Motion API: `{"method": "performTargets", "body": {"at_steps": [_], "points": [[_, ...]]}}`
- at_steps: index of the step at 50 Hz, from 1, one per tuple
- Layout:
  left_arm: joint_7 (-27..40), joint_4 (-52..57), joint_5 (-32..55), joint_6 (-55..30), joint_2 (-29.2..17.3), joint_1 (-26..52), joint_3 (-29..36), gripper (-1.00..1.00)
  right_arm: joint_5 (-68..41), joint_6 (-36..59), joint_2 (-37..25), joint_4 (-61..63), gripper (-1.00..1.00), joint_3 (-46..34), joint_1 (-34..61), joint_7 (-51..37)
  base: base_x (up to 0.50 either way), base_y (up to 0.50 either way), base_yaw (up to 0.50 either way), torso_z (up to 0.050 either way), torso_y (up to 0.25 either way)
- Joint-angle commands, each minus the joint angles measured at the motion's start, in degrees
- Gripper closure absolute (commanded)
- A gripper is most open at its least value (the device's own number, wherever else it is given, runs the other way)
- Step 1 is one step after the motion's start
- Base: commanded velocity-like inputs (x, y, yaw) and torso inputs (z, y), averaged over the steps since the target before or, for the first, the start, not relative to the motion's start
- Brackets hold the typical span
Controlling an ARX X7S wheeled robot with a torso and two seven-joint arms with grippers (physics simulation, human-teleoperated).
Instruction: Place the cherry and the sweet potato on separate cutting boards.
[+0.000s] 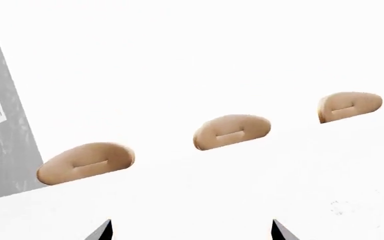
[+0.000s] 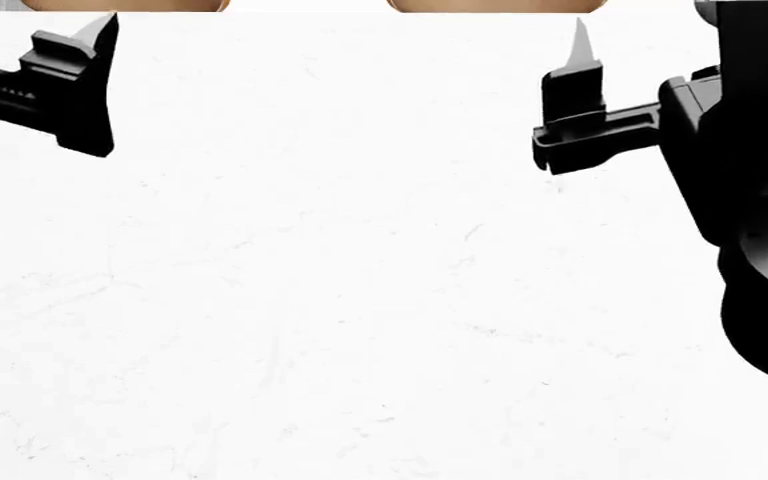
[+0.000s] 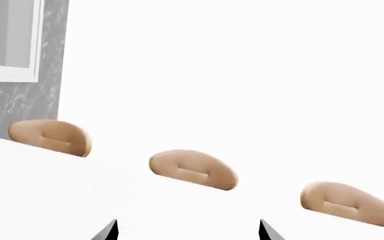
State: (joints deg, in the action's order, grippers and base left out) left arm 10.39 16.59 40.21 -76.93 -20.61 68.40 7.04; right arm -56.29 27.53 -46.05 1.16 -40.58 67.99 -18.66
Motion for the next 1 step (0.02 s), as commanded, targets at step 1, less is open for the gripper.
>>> {"method": "performTargets", "body": {"at_steps": [1], "points": [[-1.2,-5.0,-1.3,0.7,1.1,7.2,4.0,-1.00,-0.4,3.0,0.5,-0.4,-1.00,0.5,5.8,0.9,0.00,0.00,0.00,0.000,0.000]]}}
